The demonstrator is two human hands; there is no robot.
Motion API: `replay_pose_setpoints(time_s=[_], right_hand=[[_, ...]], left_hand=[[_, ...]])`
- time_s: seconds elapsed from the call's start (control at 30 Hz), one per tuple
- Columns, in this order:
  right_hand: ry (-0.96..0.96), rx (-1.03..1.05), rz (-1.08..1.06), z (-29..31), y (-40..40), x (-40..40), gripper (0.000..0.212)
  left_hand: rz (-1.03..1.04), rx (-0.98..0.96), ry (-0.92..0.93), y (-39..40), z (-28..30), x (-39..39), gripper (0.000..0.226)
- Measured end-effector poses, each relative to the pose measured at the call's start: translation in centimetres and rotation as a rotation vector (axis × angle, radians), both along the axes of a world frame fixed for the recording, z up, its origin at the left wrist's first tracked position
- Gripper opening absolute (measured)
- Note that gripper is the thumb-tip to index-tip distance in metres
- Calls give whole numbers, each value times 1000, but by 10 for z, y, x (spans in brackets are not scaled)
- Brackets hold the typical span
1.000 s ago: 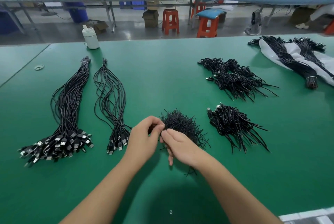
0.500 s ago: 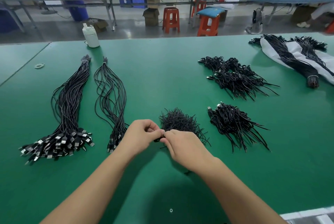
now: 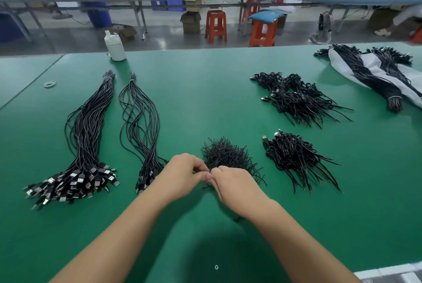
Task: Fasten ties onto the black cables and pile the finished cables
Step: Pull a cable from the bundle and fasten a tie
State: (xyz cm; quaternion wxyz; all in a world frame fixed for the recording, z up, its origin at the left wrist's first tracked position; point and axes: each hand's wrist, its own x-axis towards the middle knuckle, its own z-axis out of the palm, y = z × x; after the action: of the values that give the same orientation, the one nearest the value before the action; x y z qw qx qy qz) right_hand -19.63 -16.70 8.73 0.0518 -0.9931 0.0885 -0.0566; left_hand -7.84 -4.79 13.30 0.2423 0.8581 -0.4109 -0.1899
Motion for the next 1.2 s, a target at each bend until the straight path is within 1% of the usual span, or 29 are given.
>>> replay_pose_setpoints(time_s=[0.13, 0.27, 0.37, 0.47, 0.5, 0.57, 0.63, 0.67, 0.7, 0.73, 0.8, 0.83, 0.9, 0.97, 1.0, 1.07, 1.13, 1.2], right_hand=[[-15, -20, 16, -2, -3, -1, 34], [-55, -68, 35, -3, -6, 0, 35], [-72, -93, 55, -1, -7, 1, 32], [-129, -222, 103, 1, -10, 2, 26], [-188, -258, 103, 1, -11, 1, 24], [-363, -258, 74, -2, -13, 0, 19], [-587, -217, 36, -5, -12, -1, 14], [-682, -209, 17, -7, -11, -2, 15], [-740, -207, 3, -9, -10, -3, 20], [-757, -201, 4, -11, -10, -4, 27], [-726, -147, 43, -12, -10, -6, 41], [-704, -102, 70, -13, -11, -7, 45], [-665, 0, 98, -11, -13, -7, 44], [-645, 91, 96, -7, -15, -6, 36], [-628, 132, 90, -5, -15, -5, 33], [-564, 237, 55, -1, -13, -4, 31], [-501, 398, -12, 2, -11, -1, 30], [-477, 561, -69, 5, -8, 2, 24]], left_hand=[[15, 9, -43, -3, -2, -5, 9], [57, 11, -47, -5, -3, -6, 11], [89, 19, -6, -8, -6, -2, 15], [121, 27, 80, -10, -13, 1, 16], [139, 26, 115, -10, -16, 2, 14], [188, -2, 181, -9, -21, 4, 12], [284, -106, 293, -8, -24, 6, 10], [338, -189, 374, -7, -24, 8, 9], [378, -272, 458, -6, -24, 8, 7], [393, -336, 532, -5, -23, 8, 6], [362, -385, 658, -5, -20, 7, 2], [336, -384, 718, -4, -19, 5, 1], [288, -373, 810, -3, -17, 3, 3], [254, -368, 835, -1, -16, 4, 5], [238, -368, 815, 0, -16, 5, 7], [189, -368, 713, 1, -14, 7, 9], [117, -363, 596, 3, -11, 10, 7], [53, -371, 518, 3, -10, 12, 7]])
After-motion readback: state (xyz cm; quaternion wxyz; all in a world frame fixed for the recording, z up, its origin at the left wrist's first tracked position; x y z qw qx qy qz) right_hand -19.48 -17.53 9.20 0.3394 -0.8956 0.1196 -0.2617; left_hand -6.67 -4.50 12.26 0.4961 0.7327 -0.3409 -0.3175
